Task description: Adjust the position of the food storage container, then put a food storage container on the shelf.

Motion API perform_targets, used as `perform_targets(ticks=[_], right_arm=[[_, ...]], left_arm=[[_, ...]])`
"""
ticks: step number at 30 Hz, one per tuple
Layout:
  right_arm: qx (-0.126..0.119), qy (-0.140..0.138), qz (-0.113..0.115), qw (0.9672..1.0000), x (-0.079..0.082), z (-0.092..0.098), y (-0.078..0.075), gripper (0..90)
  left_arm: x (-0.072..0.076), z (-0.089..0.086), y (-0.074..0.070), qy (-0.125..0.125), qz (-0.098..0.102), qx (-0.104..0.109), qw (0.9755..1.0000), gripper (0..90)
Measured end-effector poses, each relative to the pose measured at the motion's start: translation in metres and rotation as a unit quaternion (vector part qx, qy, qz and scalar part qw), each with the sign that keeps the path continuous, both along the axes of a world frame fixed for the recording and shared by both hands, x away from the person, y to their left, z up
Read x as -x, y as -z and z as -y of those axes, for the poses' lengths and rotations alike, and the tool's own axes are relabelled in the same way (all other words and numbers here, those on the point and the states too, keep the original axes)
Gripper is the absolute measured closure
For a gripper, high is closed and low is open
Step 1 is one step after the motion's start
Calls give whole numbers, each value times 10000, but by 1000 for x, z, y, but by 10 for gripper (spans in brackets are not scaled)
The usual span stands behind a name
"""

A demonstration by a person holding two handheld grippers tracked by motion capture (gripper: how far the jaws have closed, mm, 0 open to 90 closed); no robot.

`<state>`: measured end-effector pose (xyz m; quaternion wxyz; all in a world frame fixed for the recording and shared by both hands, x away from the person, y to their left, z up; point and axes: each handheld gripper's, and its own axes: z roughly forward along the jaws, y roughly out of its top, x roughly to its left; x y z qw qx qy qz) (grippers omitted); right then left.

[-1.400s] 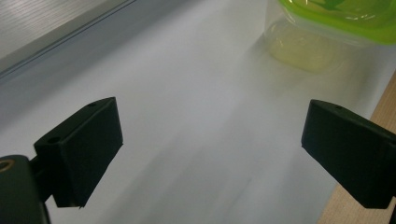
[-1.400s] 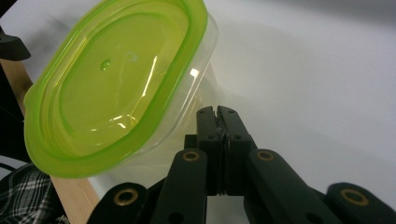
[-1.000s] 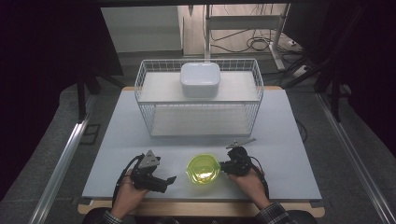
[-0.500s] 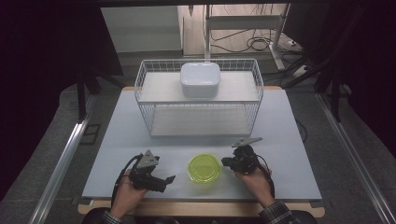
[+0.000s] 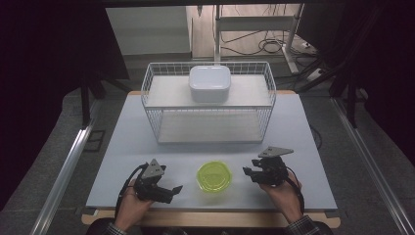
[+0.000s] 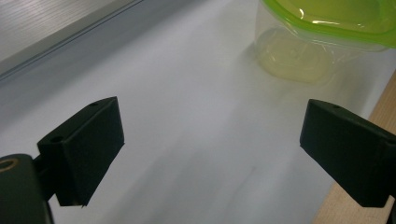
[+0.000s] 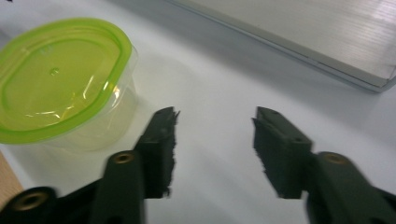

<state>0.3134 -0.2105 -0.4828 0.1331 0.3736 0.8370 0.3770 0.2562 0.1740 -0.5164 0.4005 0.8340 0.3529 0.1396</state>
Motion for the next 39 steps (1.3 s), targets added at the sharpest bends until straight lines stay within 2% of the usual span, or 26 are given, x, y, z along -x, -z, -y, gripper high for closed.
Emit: perform_targets(ticks=[4, 7, 10, 14, 18, 25, 39], right_arm=[[-112, -12, 76, 9999, 5, 2, 1, 337], [-137, 0, 109, 9998, 10, 5, 2, 274], [-179, 3, 262, 9995, 15, 10, 2, 200], [-219, -58, 316, 9992, 18, 17, 4, 125], [-238, -95, 261, 9993, 18, 18, 7, 105], [-121, -181, 345, 9992, 17, 16, 7, 85], [-147, -190, 412, 9989, 17, 10, 9, 54]], left_arm=[[3, -1, 0, 13, 45, 29, 10000, 60], [5, -3, 0, 36, 157, 92, 9998, 59], [6, -5, 0, 50, 234, 160, 9996, 57], [7, -5, 0, 67, 265, 160, 9995, 52], [7, -4, 1, 75, 275, 117, 9995, 51], [6, -4, 1, 78, 288, 106, 9995, 51], [6, -4, 3, 74, 295, 105, 9995, 50]])
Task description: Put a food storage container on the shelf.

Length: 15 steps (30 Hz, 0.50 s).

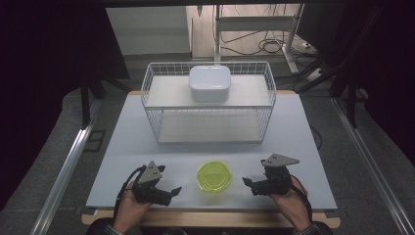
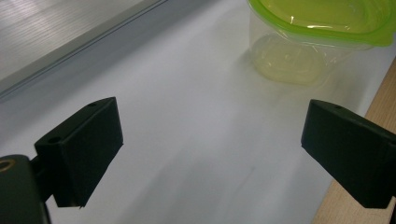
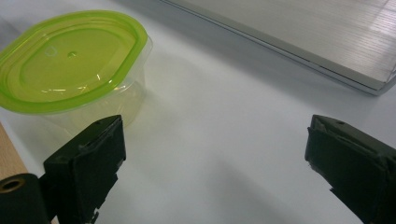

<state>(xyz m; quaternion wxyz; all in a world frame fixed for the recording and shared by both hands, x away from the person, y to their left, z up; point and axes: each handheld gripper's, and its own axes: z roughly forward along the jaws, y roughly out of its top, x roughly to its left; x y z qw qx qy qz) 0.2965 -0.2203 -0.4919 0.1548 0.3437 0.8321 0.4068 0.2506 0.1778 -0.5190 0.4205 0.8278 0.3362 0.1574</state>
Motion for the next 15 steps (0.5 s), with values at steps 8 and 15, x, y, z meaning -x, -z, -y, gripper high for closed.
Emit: perform_targets(ticks=[8, 15], right_arm=[[58, -61, -149, 9999, -1, -4, -1, 30], [-127, -137, -229, 9996, -2, -9, -3, 23]], left_arm=[[0, 0, 1, 5, -28, -11, 10000, 49], [0, 1, 1, 7, -9, -23, 10000, 48]])
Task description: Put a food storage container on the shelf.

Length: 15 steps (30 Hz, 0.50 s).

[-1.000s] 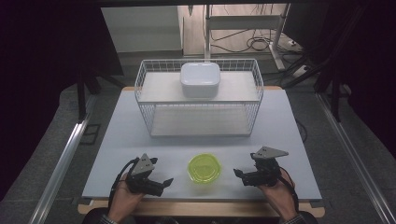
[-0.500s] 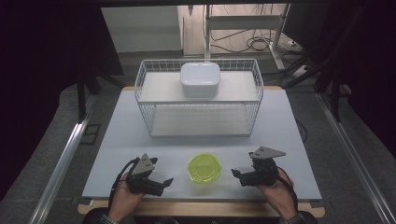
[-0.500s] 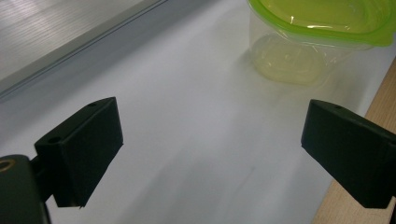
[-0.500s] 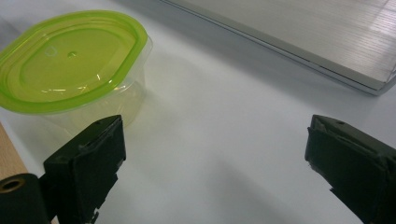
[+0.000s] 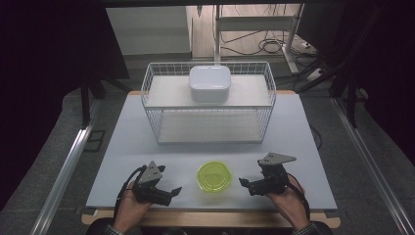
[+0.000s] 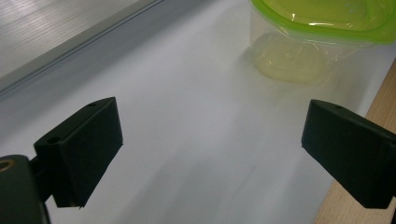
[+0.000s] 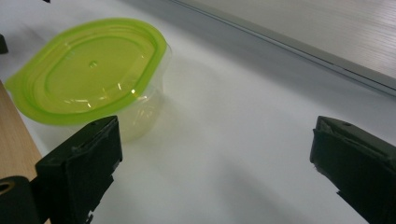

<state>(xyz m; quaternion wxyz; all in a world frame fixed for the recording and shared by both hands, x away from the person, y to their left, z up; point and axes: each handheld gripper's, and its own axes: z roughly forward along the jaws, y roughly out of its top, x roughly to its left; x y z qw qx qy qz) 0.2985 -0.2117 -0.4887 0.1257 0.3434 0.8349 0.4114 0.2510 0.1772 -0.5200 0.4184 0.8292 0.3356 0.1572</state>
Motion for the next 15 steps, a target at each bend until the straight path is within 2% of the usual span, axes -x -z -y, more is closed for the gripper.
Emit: perform_targets(ticks=[12, 15], right_arm=[[-31, -191, -148, 9997, -4, -16, -4, 26], [-212, -200, -261, 9992, -5, -19, -5, 26]], left_arm=[[0, 1, 1, 32, 7, -50, 10000, 47], [-1, 1, 1, 34, 7, -47, 10000, 46]])
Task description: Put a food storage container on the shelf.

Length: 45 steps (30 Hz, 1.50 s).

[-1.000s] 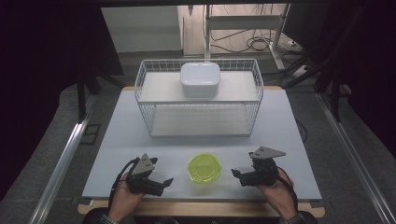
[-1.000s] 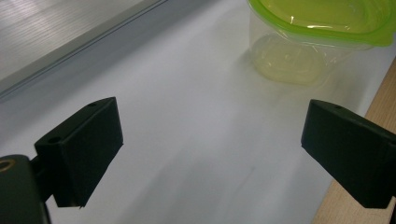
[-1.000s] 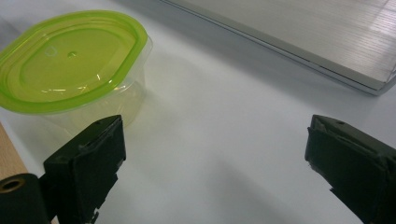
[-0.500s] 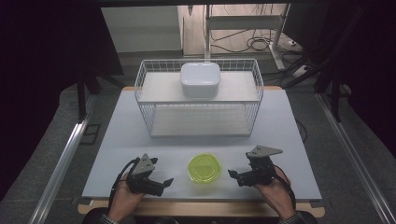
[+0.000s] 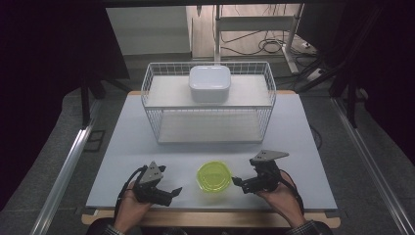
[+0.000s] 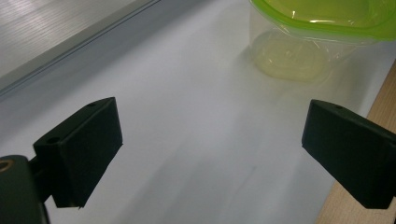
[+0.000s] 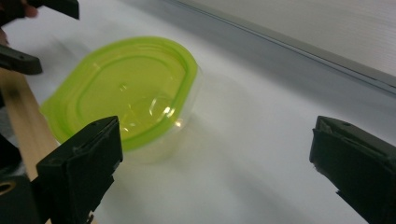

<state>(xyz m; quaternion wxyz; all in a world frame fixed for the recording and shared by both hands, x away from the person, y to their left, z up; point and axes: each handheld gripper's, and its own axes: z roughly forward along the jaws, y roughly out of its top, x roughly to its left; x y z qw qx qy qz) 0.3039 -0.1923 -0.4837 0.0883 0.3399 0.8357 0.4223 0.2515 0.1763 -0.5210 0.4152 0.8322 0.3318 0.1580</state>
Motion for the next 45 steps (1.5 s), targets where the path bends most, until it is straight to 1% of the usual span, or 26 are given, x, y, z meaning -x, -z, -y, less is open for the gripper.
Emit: perform_targets(ticks=[3, 8, 11, 13, 14, 16, 17, 19, 20, 22, 24, 26, 27, 29, 32, 33, 37, 39, 42, 44, 45], right_arm=[[-103, -19, -79, 9999, -2, -3, -2, 33], [-160, -43, -195, 9997, -5, -7, -6, 75], [-154, -68, -268, 9995, -6, -10, -6, 118], [-209, -89, -335, 9992, -8, -12, -7, 153], [-239, -102, -317, 9992, -9, -13, -7, 174], [-272, -110, -368, 9989, -11, -14, -8, 222], [-291, -116, -417, 9986, -13, -15, -8, 239], [-355, -154, -596, 9975, -16, -17, -7, 279], [-375, -173, -637, 9971, -17, -18, -6, 293], [-347, -141, -811, 9960, -20, -20, -5, 354], [-359, -112, -929, 9950, -23, -21, -4, 398], [-497, -40, -1110, 9926, -26, -20, -3, 457], [-543, -17, -1205, 9912, -29, -20, -3, 472], [-613, 13, -1305, 9896, -32, -19, -2, 512], [-637, 4, -1472, 9870, -37, -20, 1, 556], [-634, 21, -1562, 9857, -38, -21, 2, 571], [-641, -6, -1705, 9833, -40, -24, 6, 606], [-652, 29, -1770, 9821, -41, -25, 8, 631], [-752, 120, -1962, 9776, -42, -23, 10, 691], [-909, 116, -2132, 9727, -43, -21, 12, 746], [-993, 106, -2232, 9696, -44, -20, 13, 760]], left_arm=[[0, 0, 0, -1, -4, 1, 10000, 46], [0, 1, 0, 4, 0, -11, 10000, 46], [0, 1, 0, -4, 3, 0, 10000, 46], [0, 1, 0, -7, 7, -5, 10000, 46], [0, 1, 0, -7, 6, -5, 10000, 46], [0, 1, 0, -7, 8, -9, 10000, 46], [0, 1, 0, 0, 10, -24, 10000, 46], [0, 1, 0, 1, 14, -29, 10000, 47], [0, 1, 0, 1, 14, -28, 10000, 47], [0, 1, 0, -1, 14, -35, 10000, 46], [0, 1, 0, 2, 15, -35, 10000, 47], [0, 1, 0, 8, 18, -51, 10000, 47], [0, 2, 1, 9, 21, -58, 10000, 47], [0, 2, 1, 13, 22, -61, 10000, 47], [0, 2, 1, 19, 23, -69, 10000, 47], [0, 2, 1, 21, 22, -69, 10000, 47], [1, 3, 1, 42, 15, -91, 9999, 47], [1, 3, 1, 57, 18, -118, 9999, 47], [1, 4, 2, 83, 18, -141, 9999, 47], [1, 5, 2, 91, 21, -154, 9998, 47], [1, 5, 2, 94, 25, -156, 9998, 47]])
